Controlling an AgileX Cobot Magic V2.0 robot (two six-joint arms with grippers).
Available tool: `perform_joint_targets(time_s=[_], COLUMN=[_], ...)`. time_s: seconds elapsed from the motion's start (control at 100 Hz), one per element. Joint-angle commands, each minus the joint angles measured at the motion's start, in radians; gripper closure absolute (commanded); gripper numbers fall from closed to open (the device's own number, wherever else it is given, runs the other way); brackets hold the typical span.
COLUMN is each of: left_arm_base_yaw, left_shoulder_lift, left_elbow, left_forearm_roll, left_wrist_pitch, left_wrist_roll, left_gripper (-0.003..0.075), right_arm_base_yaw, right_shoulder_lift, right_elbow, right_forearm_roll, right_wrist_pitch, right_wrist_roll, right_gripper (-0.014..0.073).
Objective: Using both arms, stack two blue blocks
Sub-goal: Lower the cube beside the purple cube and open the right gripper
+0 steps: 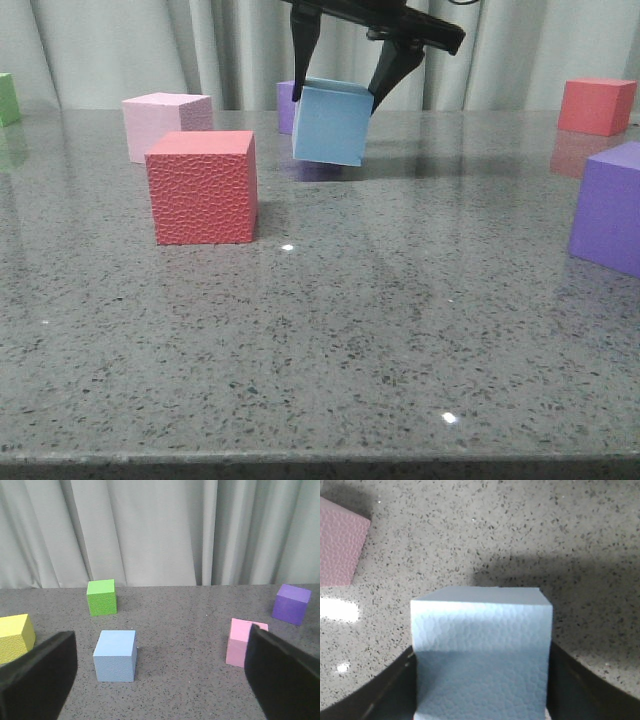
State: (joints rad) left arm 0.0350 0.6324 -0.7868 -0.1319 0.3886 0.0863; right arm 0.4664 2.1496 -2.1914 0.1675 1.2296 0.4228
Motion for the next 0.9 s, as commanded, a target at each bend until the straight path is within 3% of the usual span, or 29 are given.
perform_joint_targets(time_s=[0.0,0.27,0.89], left_arm_base_yaw=[0.001,0.001,0.001], left_shoulder_lift=[0.004,0.004,0.017], left_elbow=[-0.034,-0.034,-0.035], left_forearm_roll=[-0.013,-0.013,-0.018], left_wrist_pitch=[-0.076,-0.076,-0.076], left_wrist_roll=[-0.005,-0.005,-0.034], left_gripper=[0.0079,0.0079,0.0079], right_arm_base_yaw=[-0.002,-0.002,-0.002], right_shoulder_lift=[-0.063,-0.063,-0.178], right_elbow=[-0.035,-0.035,-0.035], right_forearm_roll=[0.012,0.008,-0.065], right_wrist_pitch=[-0.025,-0.022,0.005], right_wrist_roll=[-0.007,-0.008,-0.068], right_gripper=[0.0134,-0.0008,-0.0008])
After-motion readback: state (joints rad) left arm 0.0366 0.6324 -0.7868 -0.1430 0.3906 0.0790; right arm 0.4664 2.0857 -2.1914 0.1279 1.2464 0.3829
